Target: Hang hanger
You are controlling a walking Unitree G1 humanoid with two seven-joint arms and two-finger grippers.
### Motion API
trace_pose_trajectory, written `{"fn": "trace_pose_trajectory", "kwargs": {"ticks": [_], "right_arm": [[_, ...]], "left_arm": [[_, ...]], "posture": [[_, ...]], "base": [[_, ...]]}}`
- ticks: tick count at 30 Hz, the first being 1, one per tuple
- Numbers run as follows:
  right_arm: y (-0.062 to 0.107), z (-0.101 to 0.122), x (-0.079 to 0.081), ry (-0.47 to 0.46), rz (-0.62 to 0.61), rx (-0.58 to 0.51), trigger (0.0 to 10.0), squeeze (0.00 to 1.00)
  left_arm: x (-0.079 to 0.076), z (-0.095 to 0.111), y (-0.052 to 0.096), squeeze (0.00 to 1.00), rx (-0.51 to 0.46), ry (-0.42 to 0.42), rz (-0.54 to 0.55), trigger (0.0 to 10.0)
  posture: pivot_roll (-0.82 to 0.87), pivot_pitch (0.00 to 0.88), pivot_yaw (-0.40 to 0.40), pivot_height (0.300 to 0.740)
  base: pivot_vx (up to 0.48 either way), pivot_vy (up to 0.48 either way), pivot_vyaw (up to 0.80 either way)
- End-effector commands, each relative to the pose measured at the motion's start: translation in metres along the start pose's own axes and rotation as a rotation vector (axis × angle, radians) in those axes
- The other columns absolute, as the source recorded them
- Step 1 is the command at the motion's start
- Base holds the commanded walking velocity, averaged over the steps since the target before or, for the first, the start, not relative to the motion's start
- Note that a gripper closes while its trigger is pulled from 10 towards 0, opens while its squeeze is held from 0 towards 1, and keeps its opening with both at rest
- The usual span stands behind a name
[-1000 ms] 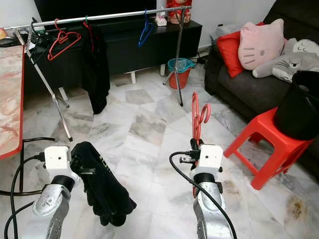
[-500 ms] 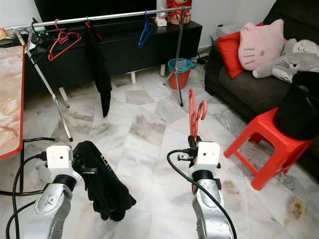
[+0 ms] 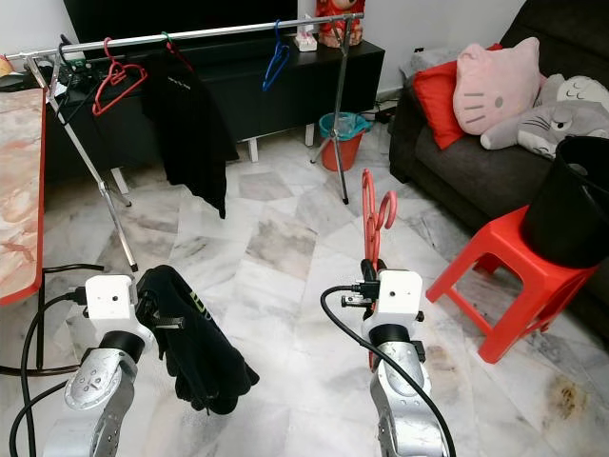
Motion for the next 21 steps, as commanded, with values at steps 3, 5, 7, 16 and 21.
{"fn": "trace_pose_trajectory", "kwargs": {"ticks": [3,5,7,16,21], "right_arm": [[-0.0032,0.0113,0.0063,0.013,0.025,-0.035,10.0,0.0],[-0.003,0.0115,0.0059,0.013,0.024,-0.035,10.0,0.0],[-0.0025,0.0113,0.0056,0.014,0.023,-0.033,10.0,0.0],[-0.003,0.0112,0.0078,0.015,0.029,-0.028,10.0,0.0],[-0.0019,0.0126,0.0108,0.026,0.043,-0.032,10.0,0.0]], "left_arm": [[0.0014,0.0171,-0.0043,0.0,-0.058,-0.012,0.01,10.0],[0.0015,0.0176,-0.0047,0.0,-0.059,-0.01,0.011,10.0],[0.0012,0.0176,-0.0047,0.0,-0.059,-0.01,0.011,10.0],[-0.0002,0.0174,-0.0045,0.0,-0.054,-0.005,0.013,10.0],[-0.0004,0.0185,-0.0045,0.0,-0.056,0.001,0.019,10.0]], "posture": [[0.01,0.0,-0.026,0.74],[0.01,0.0,-0.025,0.74],[0.01,0.0,-0.025,0.74],[0.01,0.0,-0.029,0.74],[0.01,0.0,-0.031,0.74]], "base": [[0.0,0.0,0.0],[0.0,0.0,0.0],[0.0,0.0,0.0],[0.0,0.0,0.0],[0.0,0.0,0.0]]}}
Point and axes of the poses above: a point about 5 cm out from each wrist's last joint towards the gripper, its own y axis pointing back from the gripper into the wrist, its own z axis along the axis of the wrist's last joint, x = y × z, the point moved 2 cm from there along -y, pointing out of the wrist towards the gripper, and after that the axes turned 9 degrees about -y, right-handed, at the moved point
